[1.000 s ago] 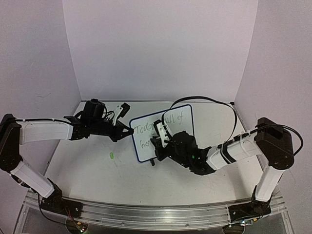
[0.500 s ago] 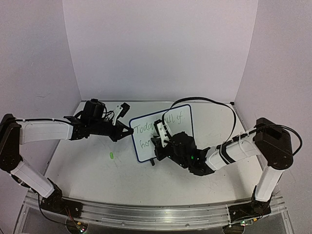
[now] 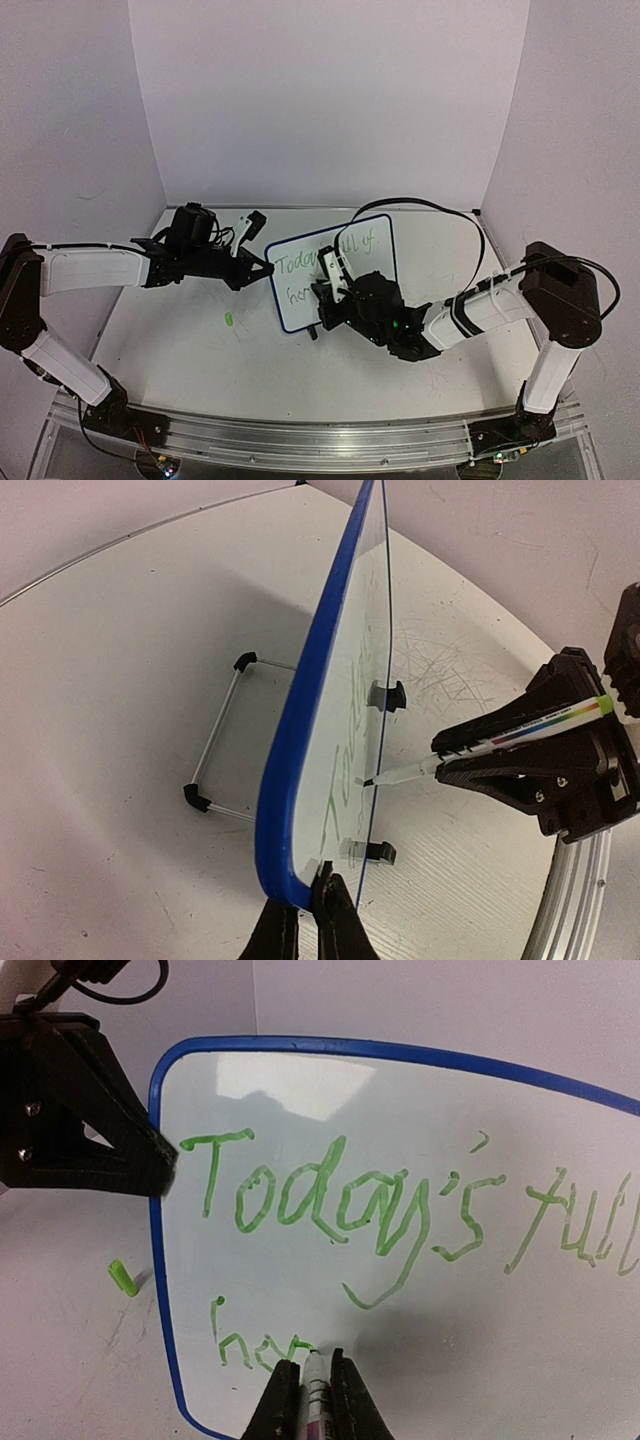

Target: Write a sentence on the whiteboard

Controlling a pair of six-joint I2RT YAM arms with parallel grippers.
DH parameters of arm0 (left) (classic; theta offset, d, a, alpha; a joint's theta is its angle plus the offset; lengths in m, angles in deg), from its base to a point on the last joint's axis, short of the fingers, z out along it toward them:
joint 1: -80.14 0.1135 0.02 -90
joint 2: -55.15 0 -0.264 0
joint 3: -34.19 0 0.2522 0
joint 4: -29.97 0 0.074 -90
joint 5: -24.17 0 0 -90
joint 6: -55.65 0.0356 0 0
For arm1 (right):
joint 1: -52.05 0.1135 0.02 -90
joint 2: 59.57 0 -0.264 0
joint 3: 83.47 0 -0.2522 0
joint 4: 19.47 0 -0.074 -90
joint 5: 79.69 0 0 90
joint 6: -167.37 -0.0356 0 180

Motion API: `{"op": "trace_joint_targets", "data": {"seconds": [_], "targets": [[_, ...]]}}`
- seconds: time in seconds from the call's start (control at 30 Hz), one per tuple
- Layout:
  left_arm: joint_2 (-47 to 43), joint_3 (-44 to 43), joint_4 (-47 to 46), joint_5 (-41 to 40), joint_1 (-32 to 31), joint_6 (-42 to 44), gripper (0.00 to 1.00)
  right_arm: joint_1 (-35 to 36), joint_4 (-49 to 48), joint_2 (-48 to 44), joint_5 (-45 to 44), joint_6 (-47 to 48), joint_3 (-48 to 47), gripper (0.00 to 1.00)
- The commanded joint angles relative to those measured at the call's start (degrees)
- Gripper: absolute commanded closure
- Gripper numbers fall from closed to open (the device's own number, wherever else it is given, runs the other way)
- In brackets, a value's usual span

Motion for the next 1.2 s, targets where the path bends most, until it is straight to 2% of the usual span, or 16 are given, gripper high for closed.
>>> {"op": "trace_joint_targets", "data": {"seconds": [0.0,0.53,1.17], "targets": [[-0.97,-0.61,2.65,-5.69,0.55,5.23,1.00,-0.16,0.85,-0.98,-1.40,-1.10,1.52,1.00],[-0.75,-0.61,2.68,-5.76,0.55,5.22,1.00,-0.17,-0.55,1.51,2.26,-1.51,-1.47,1.00],[-0.66,-0.69,2.73,-5.85,0.55,5.27,1.00,-0.17,-1.67,-0.08,1.12,-1.34,-0.87,1.00]]}}
